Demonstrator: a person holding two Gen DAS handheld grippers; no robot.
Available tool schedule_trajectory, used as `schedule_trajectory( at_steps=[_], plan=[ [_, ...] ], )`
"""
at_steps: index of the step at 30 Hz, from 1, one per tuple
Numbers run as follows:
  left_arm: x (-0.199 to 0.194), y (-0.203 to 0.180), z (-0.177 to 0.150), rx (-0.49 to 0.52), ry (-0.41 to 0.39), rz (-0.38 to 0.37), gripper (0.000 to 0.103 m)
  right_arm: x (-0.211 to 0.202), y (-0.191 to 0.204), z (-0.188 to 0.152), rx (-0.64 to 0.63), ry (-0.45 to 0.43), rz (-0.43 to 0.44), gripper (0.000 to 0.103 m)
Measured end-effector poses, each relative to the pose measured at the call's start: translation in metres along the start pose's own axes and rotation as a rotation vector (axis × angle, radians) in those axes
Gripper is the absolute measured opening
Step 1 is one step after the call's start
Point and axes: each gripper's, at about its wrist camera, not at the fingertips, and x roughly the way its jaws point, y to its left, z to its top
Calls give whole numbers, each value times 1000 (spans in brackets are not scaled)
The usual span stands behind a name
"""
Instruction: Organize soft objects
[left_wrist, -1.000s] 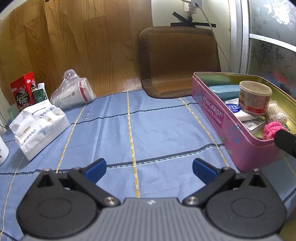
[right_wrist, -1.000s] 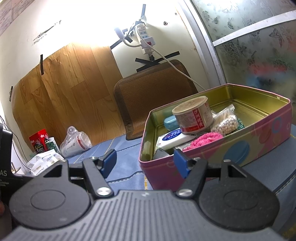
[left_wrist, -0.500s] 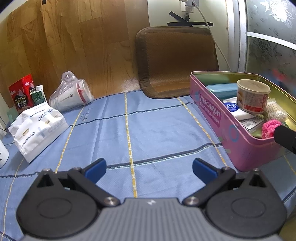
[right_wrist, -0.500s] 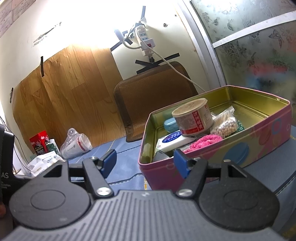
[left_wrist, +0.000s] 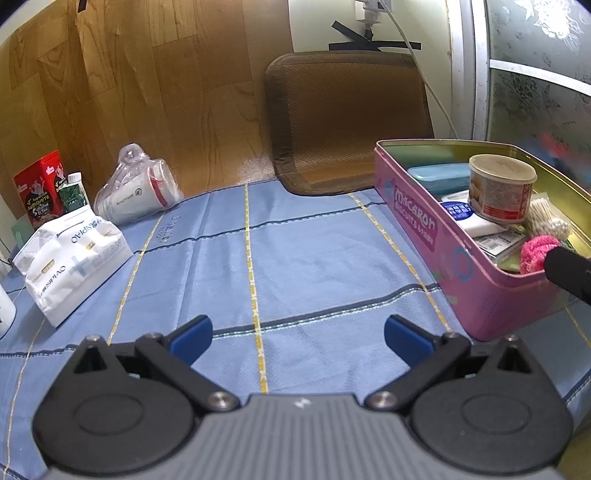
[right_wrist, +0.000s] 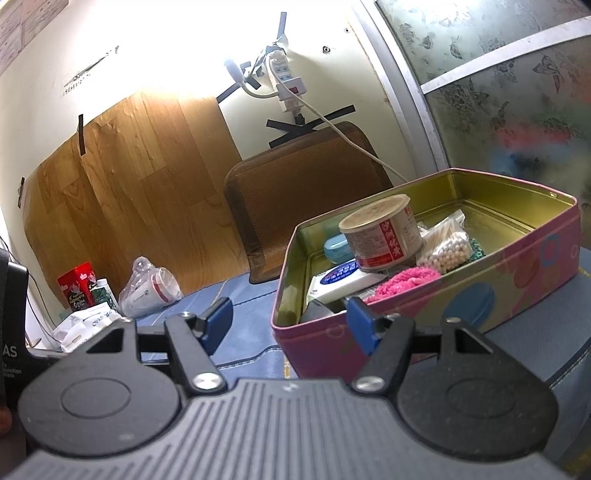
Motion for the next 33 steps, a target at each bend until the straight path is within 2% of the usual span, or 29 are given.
schedule_trajectory(
  at_steps=[8, 33],
  plan=[
    [-2, -2, 0, 8, -29, 29, 103, -1, -1, 0, 7, -2, 0, 70],
    [-1, -1, 0, 13, -23, 0, 103, 1, -7, -1, 16, 1, 2, 70]
  ],
)
